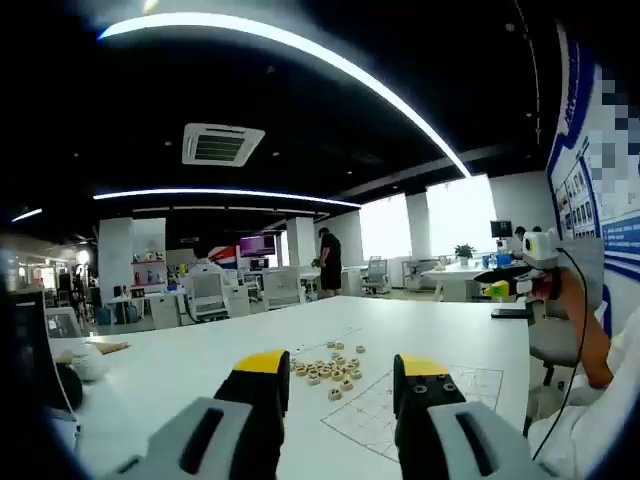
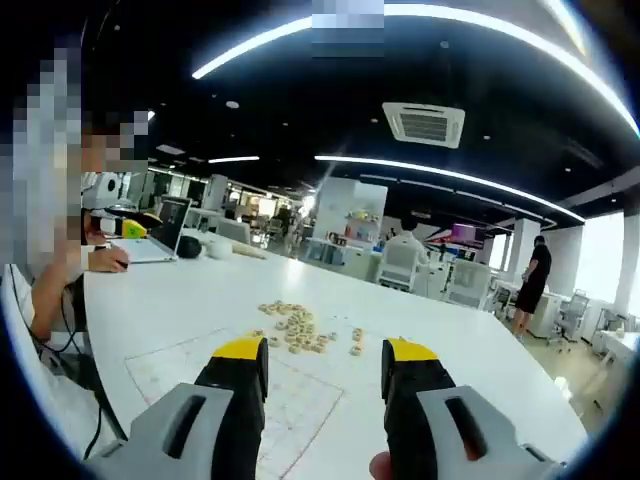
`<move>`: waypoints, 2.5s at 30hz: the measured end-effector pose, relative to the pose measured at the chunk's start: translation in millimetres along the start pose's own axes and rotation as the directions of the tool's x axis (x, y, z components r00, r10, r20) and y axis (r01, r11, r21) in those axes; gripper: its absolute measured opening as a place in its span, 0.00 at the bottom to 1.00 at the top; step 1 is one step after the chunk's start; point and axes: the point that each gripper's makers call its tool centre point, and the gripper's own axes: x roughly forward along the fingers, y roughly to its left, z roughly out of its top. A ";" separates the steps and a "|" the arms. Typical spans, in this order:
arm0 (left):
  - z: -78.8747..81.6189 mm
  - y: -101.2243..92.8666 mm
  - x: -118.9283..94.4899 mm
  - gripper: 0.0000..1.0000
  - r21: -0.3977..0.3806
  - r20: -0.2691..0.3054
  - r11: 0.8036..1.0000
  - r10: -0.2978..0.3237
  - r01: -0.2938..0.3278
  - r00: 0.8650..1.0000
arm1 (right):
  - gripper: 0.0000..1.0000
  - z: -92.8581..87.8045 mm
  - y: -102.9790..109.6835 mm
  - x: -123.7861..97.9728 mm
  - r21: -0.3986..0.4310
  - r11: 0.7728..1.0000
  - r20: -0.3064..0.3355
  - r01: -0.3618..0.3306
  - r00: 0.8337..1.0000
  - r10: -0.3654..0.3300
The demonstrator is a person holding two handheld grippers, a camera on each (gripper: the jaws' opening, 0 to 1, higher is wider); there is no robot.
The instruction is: Pick up the chess pieces one by one and place each piece onto its starting position on the chessboard, setting the pieces on their correct points until all the chess pieces are arranged in the starting layout
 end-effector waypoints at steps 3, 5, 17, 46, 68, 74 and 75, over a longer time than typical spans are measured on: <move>-0.7 -0.2 0.6 0.43 0.000 -0.002 1.000 -0.001 0.001 1.000 | 0.46 0.2 0.1 0.0 -0.001 1.000 0.000 0.000 1.000 0.000; -0.8 0.0 0.6 0.43 0.000 -0.003 1.000 0.000 0.000 1.000 | 0.46 0.2 0.3 0.1 -0.002 1.000 -0.001 0.000 1.000 0.000; 0.0 0.7 0.0 0.43 0.000 -0.001 1.000 0.000 0.000 1.000 | 0.46 0.4 0.6 -0.1 -0.004 1.000 -0.001 0.000 1.000 0.000; -19.6 1.1 16.4 0.42 -0.038 -0.041 0.999 -0.026 0.025 0.999 | 0.46 5.0 -0.2 -4.8 -0.005 1.000 0.015 0.004 1.000 -0.004; -104.0 51.6 148.9 0.33 -0.164 -0.236 0.986 -0.006 -0.034 0.972 | 0.34 31.2 -5.2 -6.9 0.069 0.998 0.177 0.015 0.984 -0.027; -127.0 76.4 185.5 0.29 -0.214 -0.236 0.971 0.052 -0.104 0.970 | 0.33 33.4 -5.3 -9.2 0.062 0.998 0.174 0.029 0.984 -0.039; -130.6 80.6 190.2 0.29 -0.216 -0.238 0.969 0.063 -0.116 0.969 | 0.33 33.0 -4.8 -8.8 0.061 0.998 0.171 0.027 0.984 -0.037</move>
